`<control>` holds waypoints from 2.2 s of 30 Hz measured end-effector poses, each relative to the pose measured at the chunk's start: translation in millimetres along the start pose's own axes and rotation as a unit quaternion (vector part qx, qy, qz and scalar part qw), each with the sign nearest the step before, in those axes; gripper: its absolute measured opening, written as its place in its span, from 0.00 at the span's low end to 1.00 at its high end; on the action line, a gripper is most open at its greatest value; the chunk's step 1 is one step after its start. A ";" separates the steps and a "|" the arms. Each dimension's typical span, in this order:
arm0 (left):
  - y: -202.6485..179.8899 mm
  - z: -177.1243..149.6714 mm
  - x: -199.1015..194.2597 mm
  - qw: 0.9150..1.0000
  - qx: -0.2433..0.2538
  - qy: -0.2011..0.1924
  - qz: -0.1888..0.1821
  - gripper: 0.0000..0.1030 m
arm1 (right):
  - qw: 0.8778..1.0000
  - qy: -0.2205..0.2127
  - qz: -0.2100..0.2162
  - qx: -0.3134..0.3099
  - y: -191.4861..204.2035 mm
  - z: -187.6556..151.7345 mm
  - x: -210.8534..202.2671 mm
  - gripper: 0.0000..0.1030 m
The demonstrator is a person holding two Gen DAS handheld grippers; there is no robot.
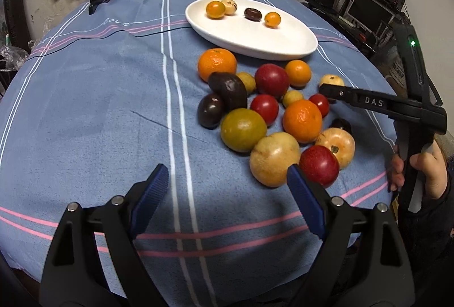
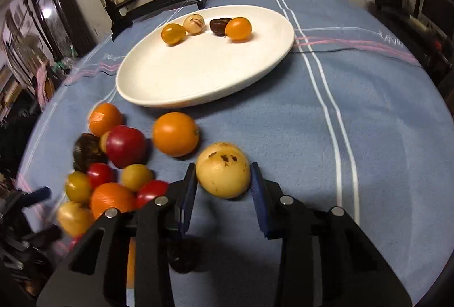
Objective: Organize fruits
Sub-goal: 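Grasp the brown-spotted pale yellow fruit with right gripper while left grasps a red fruit, then carry both held fruits onto the white plate and open both grippers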
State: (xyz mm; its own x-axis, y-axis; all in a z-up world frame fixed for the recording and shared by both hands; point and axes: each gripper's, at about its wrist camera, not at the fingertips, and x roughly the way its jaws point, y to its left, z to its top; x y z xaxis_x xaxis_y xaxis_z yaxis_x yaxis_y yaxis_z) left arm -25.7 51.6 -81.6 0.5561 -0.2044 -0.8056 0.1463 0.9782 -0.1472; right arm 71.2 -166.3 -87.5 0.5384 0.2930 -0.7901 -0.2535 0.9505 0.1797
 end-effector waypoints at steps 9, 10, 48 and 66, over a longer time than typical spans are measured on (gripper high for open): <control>-10.5 -0.5 5.7 1.000 0.010 0.011 -0.009 0.84 | 0.999 -0.032 0.007 -0.003 0.4 -18.3 -46.8 0.37; -11.9 -0.6 5.2 1.000 0.012 0.012 -0.010 0.84 | 0.999 -0.033 0.004 -0.004 -0.7 -22.0 -52.2 0.37; -77.5 2.5 25.3 0.995 0.087 0.013 -0.054 0.39 | 0.999 -0.033 0.032 0.001 -0.8 -42.4 -63.5 0.37; -52.1 23.2 -9.5 0.997 0.054 -0.033 -0.049 0.39 | 0.999 -0.037 0.032 -0.016 11.5 -33.3 -63.2 0.37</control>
State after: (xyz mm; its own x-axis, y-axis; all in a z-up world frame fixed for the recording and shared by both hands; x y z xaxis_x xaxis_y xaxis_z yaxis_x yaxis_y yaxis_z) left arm -19.6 1.8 -52.9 0.5873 -0.3037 -0.7502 0.2878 0.9447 -0.1571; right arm 7.5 -177.4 -54.9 0.5780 0.3603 -0.7322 -0.3139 0.9264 0.2081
